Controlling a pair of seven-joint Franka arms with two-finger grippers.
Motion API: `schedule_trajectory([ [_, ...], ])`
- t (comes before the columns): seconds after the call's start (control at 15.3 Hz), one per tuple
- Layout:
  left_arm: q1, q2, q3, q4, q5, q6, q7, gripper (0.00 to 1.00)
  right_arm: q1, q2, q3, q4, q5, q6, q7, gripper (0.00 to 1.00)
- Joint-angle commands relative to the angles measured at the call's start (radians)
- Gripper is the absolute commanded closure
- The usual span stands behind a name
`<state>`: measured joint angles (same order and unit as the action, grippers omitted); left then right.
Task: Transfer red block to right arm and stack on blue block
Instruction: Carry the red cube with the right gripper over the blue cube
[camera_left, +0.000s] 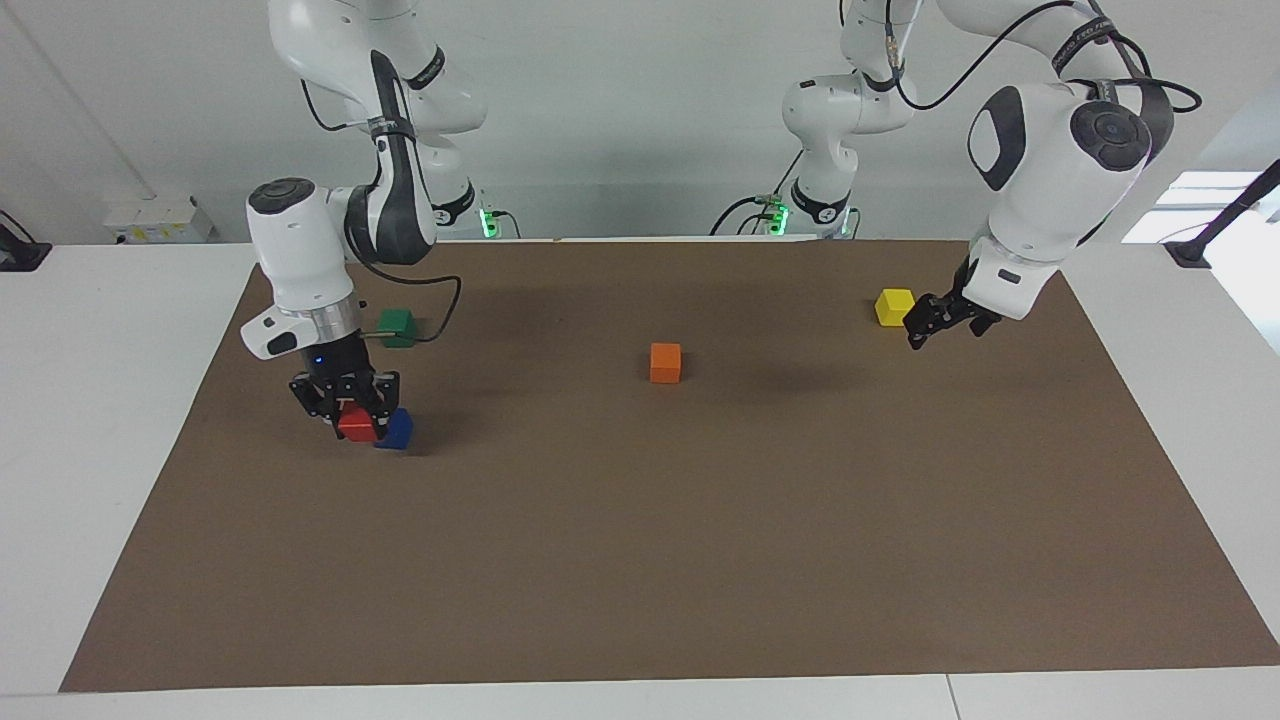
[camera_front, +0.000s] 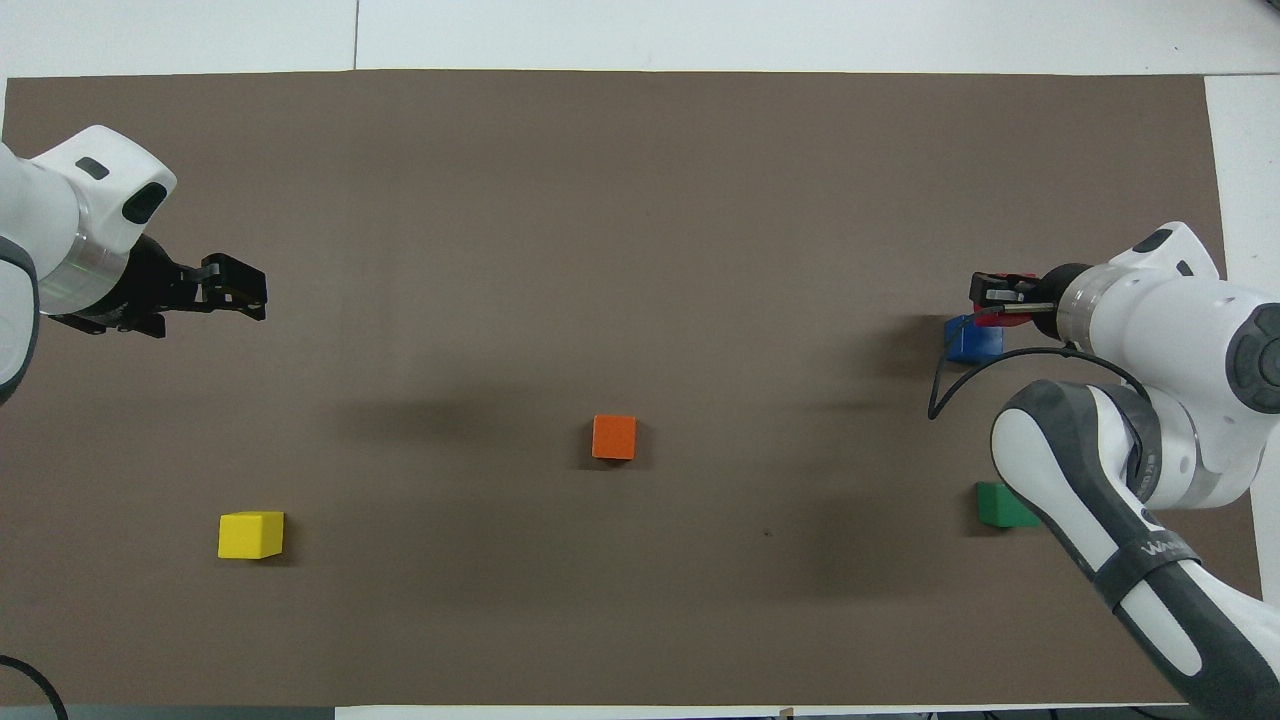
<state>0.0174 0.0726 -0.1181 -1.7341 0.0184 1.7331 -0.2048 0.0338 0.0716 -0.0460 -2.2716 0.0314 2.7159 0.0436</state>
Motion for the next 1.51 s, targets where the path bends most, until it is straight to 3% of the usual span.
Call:
schedule_trajectory([
  [0.0, -0.021, -0.043, 0.02, -0.019, 0.02, -0.033, 0.018, 0.0, -0.006, -0.026, 0.008, -0.042, -0.025, 0.022, 0.038, 1.0],
  [0.39, -0.021, -0.115, 0.021, -0.048, 0.02, -0.093, 0.019, 0.0, -0.012, -0.007, 0.008, -0.051, -0.025, 0.015, 0.041, 1.0],
  [0.72, -0.019, -0.114, 0.021, -0.058, 0.02, -0.029, 0.031, 0.0, -0.011, 0.004, 0.008, -0.054, -0.025, 0.015, 0.058, 1.0],
  [1.18, -0.019, -0.117, 0.021, -0.056, 0.015, -0.086, 0.065, 0.0, -0.012, 0.002, 0.008, -0.057, -0.025, 0.005, 0.056, 1.0],
  [1.24, -0.02, -0.117, 0.02, -0.056, 0.017, -0.087, 0.065, 0.0, -0.014, 0.002, 0.008, -0.057, -0.025, -0.001, 0.056, 0.96],
  [1.38, -0.022, -0.117, 0.02, -0.056, 0.015, -0.089, 0.065, 0.0, -0.014, 0.001, 0.008, -0.054, -0.025, -0.018, 0.064, 0.36],
  [1.44, -0.022, -0.117, 0.021, -0.055, 0.015, -0.092, 0.067, 0.0, -0.012, -0.001, 0.008, -0.054, -0.024, -0.024, 0.071, 0.12],
])
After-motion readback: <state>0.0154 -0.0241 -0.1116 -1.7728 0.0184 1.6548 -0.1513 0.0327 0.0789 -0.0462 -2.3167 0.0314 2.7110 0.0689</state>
